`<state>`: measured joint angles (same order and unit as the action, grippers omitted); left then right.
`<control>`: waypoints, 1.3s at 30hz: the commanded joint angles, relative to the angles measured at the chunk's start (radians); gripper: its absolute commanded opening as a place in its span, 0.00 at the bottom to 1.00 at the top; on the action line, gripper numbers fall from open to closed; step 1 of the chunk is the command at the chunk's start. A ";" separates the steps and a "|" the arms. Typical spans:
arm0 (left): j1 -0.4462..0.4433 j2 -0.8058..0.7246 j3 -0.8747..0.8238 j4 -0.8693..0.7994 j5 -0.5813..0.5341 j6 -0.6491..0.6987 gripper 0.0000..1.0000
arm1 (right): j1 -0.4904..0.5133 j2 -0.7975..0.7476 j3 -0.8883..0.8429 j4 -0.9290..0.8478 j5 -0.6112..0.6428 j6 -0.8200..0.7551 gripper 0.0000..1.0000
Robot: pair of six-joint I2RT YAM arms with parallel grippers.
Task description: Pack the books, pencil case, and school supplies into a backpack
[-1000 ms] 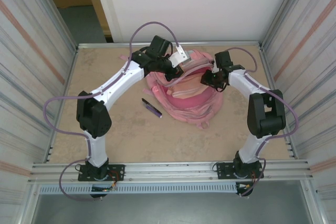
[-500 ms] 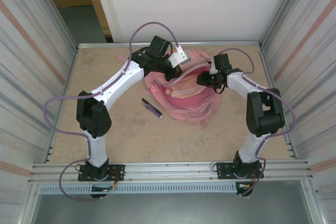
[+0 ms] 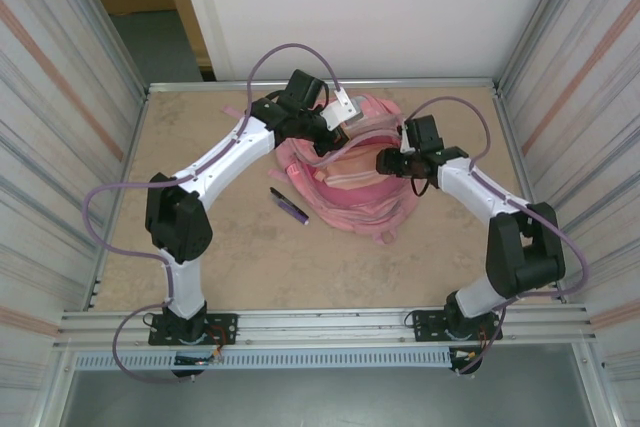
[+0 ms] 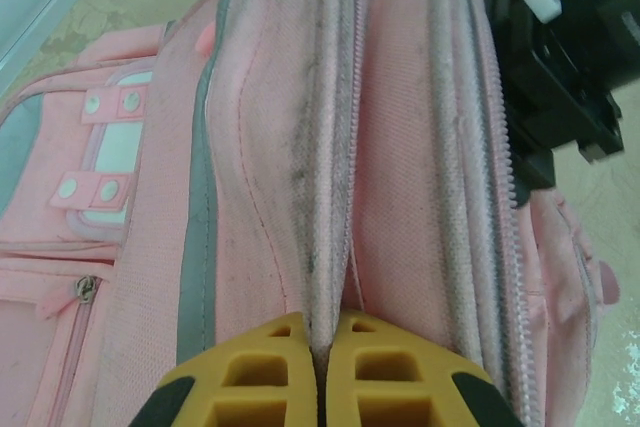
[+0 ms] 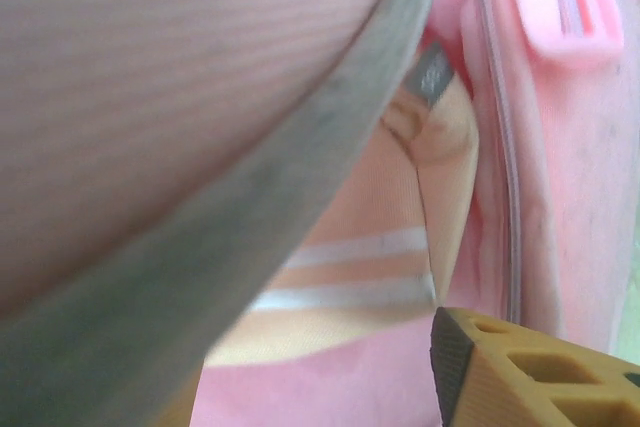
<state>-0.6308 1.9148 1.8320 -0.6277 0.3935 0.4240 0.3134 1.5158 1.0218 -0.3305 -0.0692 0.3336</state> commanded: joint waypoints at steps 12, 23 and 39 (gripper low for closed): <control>-0.018 -0.023 0.022 0.126 0.124 -0.027 0.00 | 0.147 0.036 -0.132 0.226 -0.016 0.013 0.49; -0.012 0.011 0.064 0.110 0.105 -0.042 0.00 | 0.213 -0.118 -0.269 0.375 0.037 -0.082 0.56; 0.008 0.019 0.078 0.109 0.125 -0.186 0.00 | 0.283 -0.315 -0.511 0.529 0.093 -0.122 0.56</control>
<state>-0.6235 1.9324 1.8610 -0.6014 0.4557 0.2844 0.5800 1.1606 0.4934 0.1585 -0.0120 0.2237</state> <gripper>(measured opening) 0.059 0.565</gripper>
